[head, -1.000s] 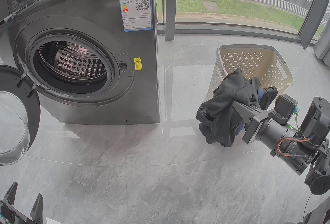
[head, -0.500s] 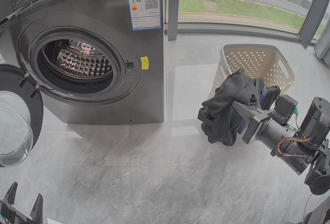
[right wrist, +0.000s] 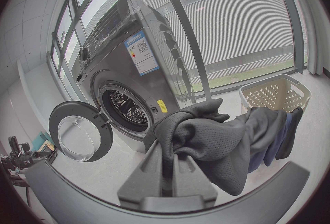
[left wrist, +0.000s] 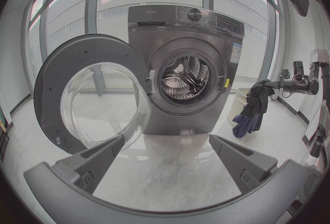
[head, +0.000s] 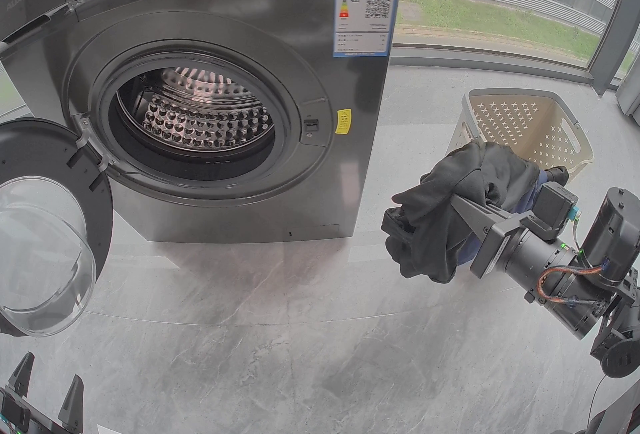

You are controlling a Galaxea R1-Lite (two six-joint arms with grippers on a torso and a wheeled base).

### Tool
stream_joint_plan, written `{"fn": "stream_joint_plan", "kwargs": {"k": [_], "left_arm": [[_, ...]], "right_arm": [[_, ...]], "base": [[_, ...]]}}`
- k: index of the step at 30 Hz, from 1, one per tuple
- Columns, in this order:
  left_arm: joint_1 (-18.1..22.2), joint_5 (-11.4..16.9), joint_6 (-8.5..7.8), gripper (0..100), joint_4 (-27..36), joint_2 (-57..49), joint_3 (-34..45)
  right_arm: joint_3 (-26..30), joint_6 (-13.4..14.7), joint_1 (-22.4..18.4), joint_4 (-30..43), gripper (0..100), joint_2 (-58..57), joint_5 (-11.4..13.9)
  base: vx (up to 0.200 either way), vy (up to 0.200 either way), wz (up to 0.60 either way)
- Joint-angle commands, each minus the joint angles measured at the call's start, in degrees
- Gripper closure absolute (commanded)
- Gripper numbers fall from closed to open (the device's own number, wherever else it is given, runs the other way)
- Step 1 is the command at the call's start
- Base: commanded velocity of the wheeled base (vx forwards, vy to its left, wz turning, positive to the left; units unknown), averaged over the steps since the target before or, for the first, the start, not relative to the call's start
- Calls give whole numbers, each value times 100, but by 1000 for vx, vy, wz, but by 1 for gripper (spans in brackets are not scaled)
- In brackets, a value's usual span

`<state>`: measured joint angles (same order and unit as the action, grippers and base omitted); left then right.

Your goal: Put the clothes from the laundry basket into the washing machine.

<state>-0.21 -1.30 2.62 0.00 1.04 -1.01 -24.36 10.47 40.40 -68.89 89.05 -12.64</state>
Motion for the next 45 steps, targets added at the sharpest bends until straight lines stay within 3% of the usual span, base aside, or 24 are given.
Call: {"fn": "stream_joint_plan", "kwargs": {"k": [1,13,22,35,37,41,45], "left_arm": [[3,-1,2,0,0,-60,92],[3,-1,2,0,0,-60,92],[3,-1,2,0,0,-60,92],[3,-1,2,0,0,-60,92],[3,-1,2,0,0,-60,92],[3,-1,2,0,0,-60,92],[3,-1,2,0,0,-60,92]], "right_arm": [[1,-1,3,-2,100,-2,-1],[-16,25,-32,-2,100,-2,-28],[1,-10,-85,51,100,7,-19],[-315,78,-226,-2,100,200,95],[-245,131,-217,7,100,156,245],[-60,175,-129,25,100,130,289],[-60,544,-111,33,100,165,236]], "base": [[0,200,0],[0,0,0],[-200,0,0],[0,0,0],[0,0,0],[0,0,0],[0,0,0]]}}
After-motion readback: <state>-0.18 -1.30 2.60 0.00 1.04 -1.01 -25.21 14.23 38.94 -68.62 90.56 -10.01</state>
